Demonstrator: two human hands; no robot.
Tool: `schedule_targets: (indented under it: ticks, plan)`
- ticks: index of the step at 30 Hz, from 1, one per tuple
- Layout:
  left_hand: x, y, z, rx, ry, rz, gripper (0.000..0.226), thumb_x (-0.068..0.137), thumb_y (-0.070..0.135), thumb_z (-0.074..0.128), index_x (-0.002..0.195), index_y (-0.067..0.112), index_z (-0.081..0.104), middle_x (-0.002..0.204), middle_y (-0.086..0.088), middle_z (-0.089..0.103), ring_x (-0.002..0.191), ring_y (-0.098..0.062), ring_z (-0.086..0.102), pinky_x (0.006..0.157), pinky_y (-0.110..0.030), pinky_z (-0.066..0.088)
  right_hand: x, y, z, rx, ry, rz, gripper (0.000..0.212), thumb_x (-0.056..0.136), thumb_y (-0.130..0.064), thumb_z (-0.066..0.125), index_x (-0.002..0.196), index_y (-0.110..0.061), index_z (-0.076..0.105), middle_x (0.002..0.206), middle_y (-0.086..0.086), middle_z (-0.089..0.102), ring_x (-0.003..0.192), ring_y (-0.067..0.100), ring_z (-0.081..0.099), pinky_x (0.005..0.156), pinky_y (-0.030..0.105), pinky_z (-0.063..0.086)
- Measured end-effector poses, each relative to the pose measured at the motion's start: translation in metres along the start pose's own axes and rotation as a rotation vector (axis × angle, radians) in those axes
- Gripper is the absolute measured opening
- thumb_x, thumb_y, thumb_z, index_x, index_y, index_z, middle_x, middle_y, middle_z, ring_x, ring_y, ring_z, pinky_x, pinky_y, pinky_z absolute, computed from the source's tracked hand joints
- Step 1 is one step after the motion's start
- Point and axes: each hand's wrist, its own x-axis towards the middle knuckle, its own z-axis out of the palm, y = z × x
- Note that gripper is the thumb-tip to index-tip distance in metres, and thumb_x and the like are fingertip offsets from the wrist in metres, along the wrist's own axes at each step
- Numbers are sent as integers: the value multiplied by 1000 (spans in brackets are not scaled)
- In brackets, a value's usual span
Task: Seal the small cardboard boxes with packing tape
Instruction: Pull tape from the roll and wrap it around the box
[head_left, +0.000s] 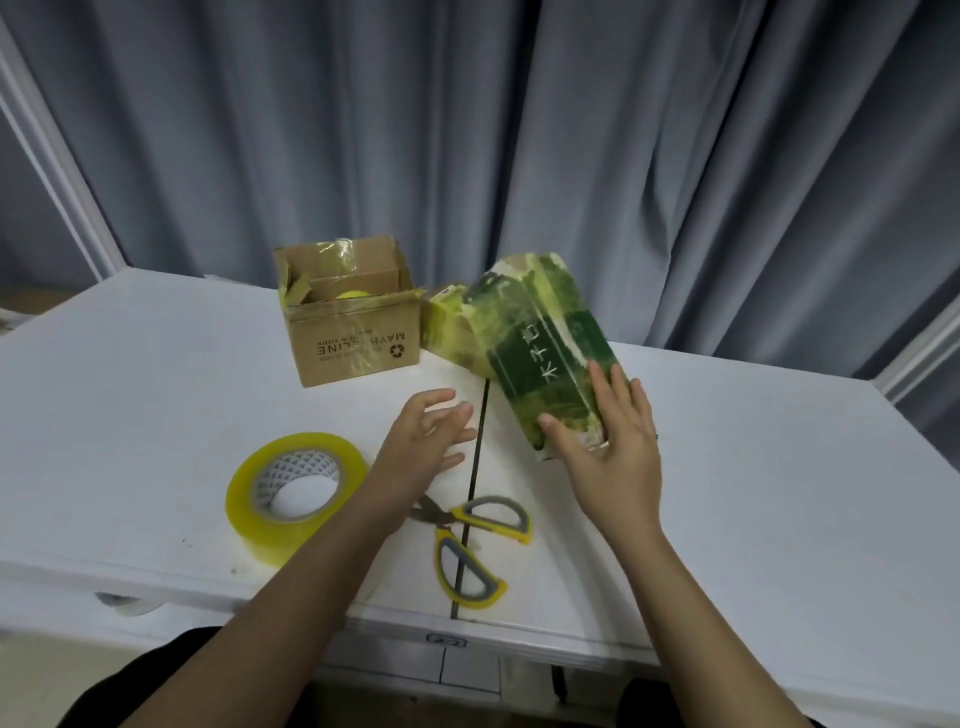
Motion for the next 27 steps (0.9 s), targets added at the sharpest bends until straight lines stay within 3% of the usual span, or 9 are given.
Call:
schedule_targets:
  ticks: [6,11,17,19,22,27]
  plan:
    - [10,4,1,249,-34,-12,22,95,24,55,117,23,52,107,8,61,108,-16,59,90,-34,50,76,45,12,-353,-18,116,68,89,-37,60,148,-19,31,156,9,24,144,30,9,113,49,25]
    - [19,-2,-1,362,-59,-38,25,94,23,55,120,22,54,110,8,59,106,-13,59,97,-36,47,109,72,39,-611,-84,239,65,94,-32,54,149,-12,26,157,16,17,145,37,6,115,54,13]
    - [32,-5,-3,358,-55,-41,24,94,20,56,118,19,57,113,3,60,106,-14,59,96,-34,47,112,83,54,-813,-322,234,69,97,-44,39,153,-21,7,161,10,-3,145,37,-10,116,55,-1]
    - [35,-5,-1,343,-37,-42,24,93,18,56,117,20,58,111,6,60,104,-11,59,96,-34,47,112,75,52,-786,-289,204,79,92,-44,46,153,-22,3,160,11,-7,145,36,-14,114,56,-6]
    - [38,-4,1,302,-10,-41,23,93,16,56,115,20,59,108,7,60,93,-3,59,88,-31,49,109,52,58,-620,-213,9,77,85,-31,57,151,-19,19,160,13,6,146,33,-4,116,54,-2]
    - [41,5,-11,204,76,-3,20,94,16,55,113,23,58,107,8,61,91,-4,61,80,-26,51,112,2,99,-360,-350,-275,64,90,-24,56,149,-19,30,159,9,15,146,28,9,118,46,11]
